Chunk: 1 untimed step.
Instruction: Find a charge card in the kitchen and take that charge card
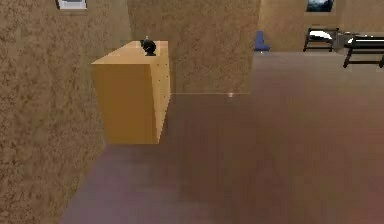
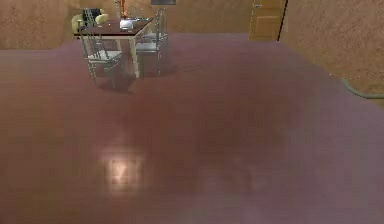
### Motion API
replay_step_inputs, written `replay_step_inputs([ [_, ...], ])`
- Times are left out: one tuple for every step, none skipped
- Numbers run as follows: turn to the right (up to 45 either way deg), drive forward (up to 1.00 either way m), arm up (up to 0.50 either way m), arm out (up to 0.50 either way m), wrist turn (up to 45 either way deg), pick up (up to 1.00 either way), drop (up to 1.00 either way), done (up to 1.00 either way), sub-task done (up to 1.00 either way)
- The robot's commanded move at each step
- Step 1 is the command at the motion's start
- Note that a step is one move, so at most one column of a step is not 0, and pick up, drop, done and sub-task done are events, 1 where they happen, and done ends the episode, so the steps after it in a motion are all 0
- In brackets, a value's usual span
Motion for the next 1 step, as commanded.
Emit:
replay_step_inputs([
  [45.0,0.0,0.0,0.0,0.0,0.0,0.0,0.0,0.0],
])
